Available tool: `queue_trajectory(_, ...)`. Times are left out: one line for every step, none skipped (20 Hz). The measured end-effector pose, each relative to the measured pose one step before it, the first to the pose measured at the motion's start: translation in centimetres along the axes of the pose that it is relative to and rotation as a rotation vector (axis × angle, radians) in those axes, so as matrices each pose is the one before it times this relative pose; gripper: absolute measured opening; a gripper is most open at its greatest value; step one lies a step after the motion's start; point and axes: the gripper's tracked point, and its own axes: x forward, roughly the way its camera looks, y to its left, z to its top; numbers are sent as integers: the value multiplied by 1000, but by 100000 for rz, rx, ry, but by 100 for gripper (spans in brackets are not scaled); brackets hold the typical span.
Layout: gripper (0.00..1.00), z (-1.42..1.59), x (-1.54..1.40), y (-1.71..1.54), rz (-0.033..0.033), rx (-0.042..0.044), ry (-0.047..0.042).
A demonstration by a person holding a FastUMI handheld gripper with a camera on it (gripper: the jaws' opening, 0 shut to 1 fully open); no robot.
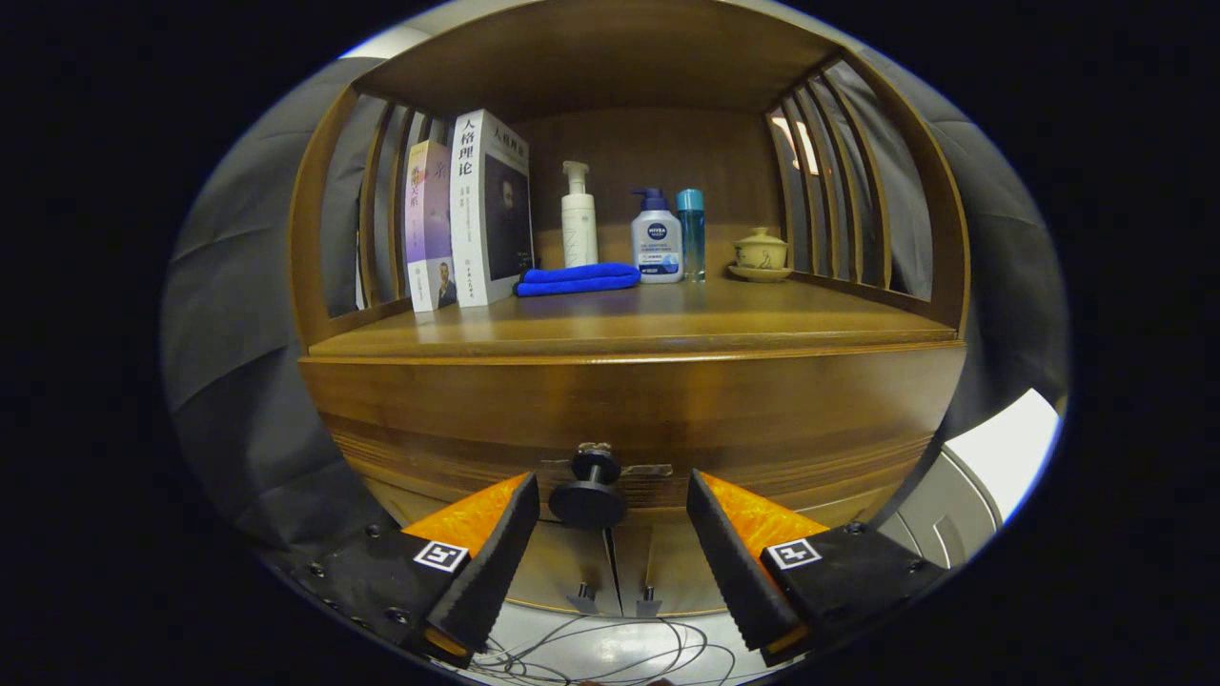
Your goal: Pull open the drawer, take out the items inside it, and place them on the countertop above the cabinet.
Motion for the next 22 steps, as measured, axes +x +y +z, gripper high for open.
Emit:
queue_trajectory(98, -242, 659, 238, -49, -376, 633)
queue_trajectory(98, -492, 499, 145, -9, -455, 1289)
queue_trajectory(98, -338, 358, 94, 156, -328, 1020)
queue_trajectory(90, -13, -209, -78, -726, 239, -473)
queue_trajectory(81, 187, 180, -156, -1115, 175, -1288)
queue_trajectory(73, -44, -24, 29, -99, 258, -498)
queue_trajectory(65, -67, 77, 42, -298, -35, -3)
queue_trajectory(63, -356, 561, 682, 4007, 838, 1131)
queue_trajectory(54, 333, -792, -401, -2337, 811, 273)
queue_trajectory(45, -261, 757, 311, -124, -98, 1257)
queue_trajectory(41, 155, -543, -149, -523, -365, -310)
queue_trajectory(36, 19, 146, 28, 14, -47, -500)
queue_trajectory(35, -8, 78, 66, 531, -723, -175)
queue_trajectory(35, 245, -458, -195, -81, 334, -157)
queue_trajectory(24, -236, 689, 201, 634, 429, 92)
queue_trajectory(24, -34, -322, -17, 199, -478, 301)
queue_trajectory(24, 52, 122, -23, -76, -315, -280)
queue_trajectory(24, -67, -36, -7, 14, -686, 165)
queue_trajectory(24, 56, -48, -65, 115, -306, 472)
queue_trajectory(24, -190, -163, 16, 70, 366, 361)
queue_trajectory(24, -1, -147, -7, 105, 413, 320)
queue_trajectory(24, -57, -183, 48, 105, 197, 90)
